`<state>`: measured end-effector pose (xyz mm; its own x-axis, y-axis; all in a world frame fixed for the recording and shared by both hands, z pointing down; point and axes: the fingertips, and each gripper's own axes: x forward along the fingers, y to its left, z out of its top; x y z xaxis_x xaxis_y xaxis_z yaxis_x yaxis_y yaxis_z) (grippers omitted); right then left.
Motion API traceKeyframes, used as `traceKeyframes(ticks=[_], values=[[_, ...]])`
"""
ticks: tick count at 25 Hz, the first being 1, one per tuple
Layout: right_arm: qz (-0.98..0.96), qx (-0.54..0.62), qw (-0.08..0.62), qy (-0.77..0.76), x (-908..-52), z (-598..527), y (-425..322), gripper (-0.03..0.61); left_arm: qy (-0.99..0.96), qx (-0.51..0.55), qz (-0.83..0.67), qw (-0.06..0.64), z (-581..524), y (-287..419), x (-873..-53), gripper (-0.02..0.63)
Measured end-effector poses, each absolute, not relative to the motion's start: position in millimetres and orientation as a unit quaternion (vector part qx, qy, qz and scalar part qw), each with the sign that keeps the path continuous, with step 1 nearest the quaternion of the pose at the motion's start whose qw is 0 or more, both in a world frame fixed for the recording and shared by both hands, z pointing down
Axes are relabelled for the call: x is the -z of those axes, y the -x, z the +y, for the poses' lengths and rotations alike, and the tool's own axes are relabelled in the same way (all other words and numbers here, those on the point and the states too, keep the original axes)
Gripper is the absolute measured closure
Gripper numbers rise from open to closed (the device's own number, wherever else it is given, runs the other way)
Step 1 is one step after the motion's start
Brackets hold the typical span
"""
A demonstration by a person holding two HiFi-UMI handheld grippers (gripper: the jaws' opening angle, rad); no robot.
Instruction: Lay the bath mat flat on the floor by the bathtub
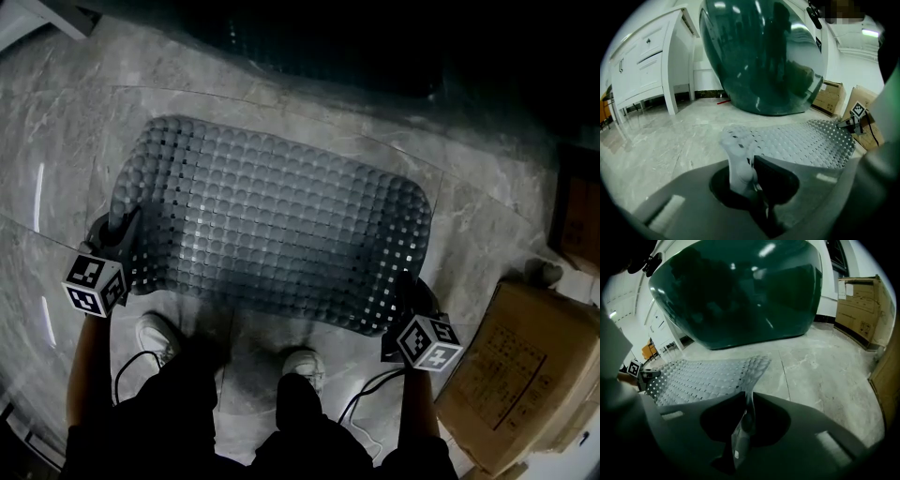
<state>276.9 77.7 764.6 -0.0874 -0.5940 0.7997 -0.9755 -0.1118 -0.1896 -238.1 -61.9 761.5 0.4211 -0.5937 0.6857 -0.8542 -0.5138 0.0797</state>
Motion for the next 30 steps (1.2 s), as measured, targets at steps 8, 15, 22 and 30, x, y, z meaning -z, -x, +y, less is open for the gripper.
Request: traceKeyframes(ticks=[8,15,22,30], values=[[-0.603,-0.41,0.25,-0.638,-782.9,82.5,-288.1,0.512,-0.8,-0.327,-0.443,0.239,-65.9,252.6,-788.3,0.578],[-0.597,-0.421,0.259,-0.632,-796.3,83.7,-295.9,0.508,-0.783,-0.34,-0.456,0.25,-60.3,261.1,-804.1,0.573],[-0.579,-0.429,0.261,-0.642,-804.2,86.1,-296.3,0.5,-0.779,-0.355,-0.448,0.256,-68.4,264.2,-815.0,0.558],[-0.571,-0.43,0.266,-0.646,-808.9,86.5,-298.4,0.494,-0.775,-0.362,-0.455,0.246,-68.5,267.2,-815.8,0.541]])
